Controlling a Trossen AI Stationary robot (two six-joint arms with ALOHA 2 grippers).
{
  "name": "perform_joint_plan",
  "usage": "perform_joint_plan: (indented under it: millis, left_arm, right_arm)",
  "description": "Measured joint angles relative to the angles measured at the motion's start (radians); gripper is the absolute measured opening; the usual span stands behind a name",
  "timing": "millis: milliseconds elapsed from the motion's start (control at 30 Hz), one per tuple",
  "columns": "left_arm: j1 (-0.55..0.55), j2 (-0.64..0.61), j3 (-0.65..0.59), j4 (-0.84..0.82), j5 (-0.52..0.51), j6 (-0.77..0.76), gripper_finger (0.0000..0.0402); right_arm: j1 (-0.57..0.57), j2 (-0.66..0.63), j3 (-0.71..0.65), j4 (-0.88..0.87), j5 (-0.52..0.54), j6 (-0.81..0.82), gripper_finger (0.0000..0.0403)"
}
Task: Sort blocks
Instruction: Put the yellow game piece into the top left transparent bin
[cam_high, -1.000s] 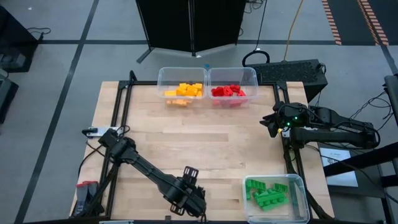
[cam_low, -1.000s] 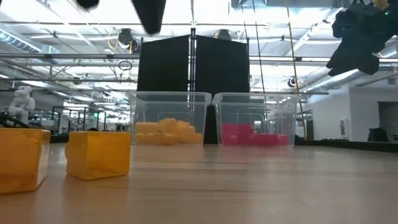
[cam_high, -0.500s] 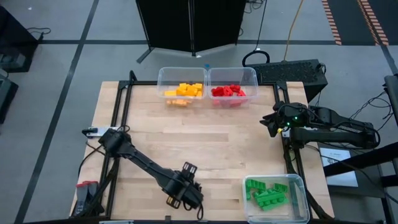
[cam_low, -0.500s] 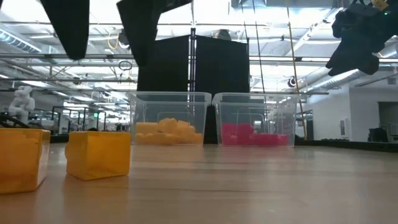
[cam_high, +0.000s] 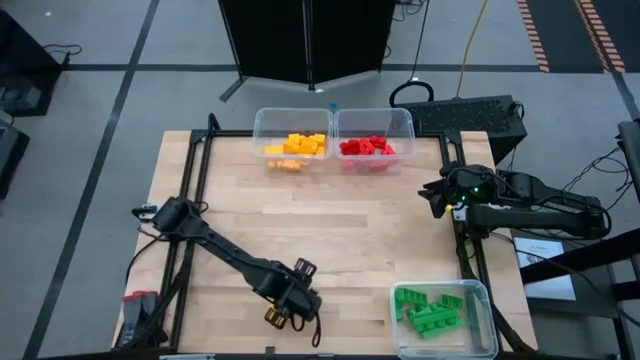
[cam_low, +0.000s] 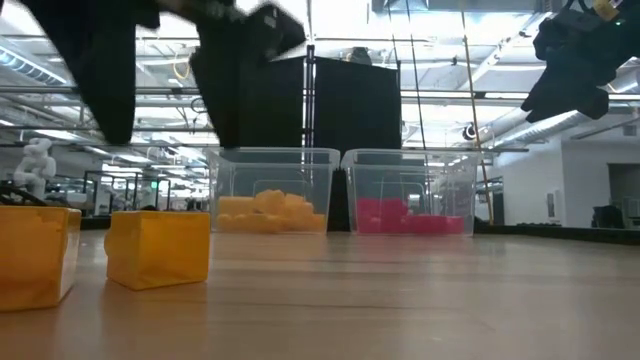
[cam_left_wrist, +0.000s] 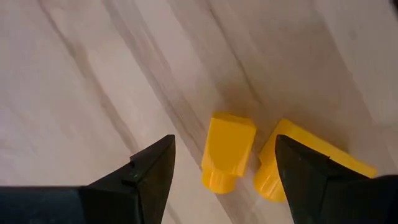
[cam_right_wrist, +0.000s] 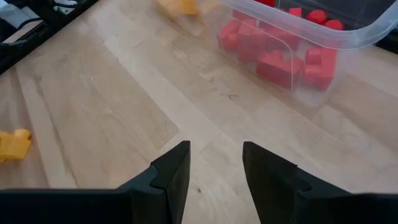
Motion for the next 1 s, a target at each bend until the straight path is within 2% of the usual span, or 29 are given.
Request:
perform_joint_plan:
  millis: [100,533,800,1000]
  left_arm:
    - [0.006,0.002,-0.018,0.023,0.040,0.000,0.0238]
    - [0.024,0.001,-0.125,0.202,0.091,0.000,0.0238]
    - [0.039,0.001,-0.191,0.241,0.148,-0.020,0.0237]
    - [0.049,0.001,-0.248,0.256,0.140,-0.027,0.0205]
  right_arm:
    - [0.000,0.000,0.000,-0.002,0.000,0.000,0.0144]
    - [0.000,0.000,0.000,-0.006,-0.001,0.000,0.0144]
    - [0.000,0.000,0.000,-0.007,-0.001,0.000,0.0144]
    - [0.000,0.000,0.000,-0.007,-0.001,0.000,0.0144]
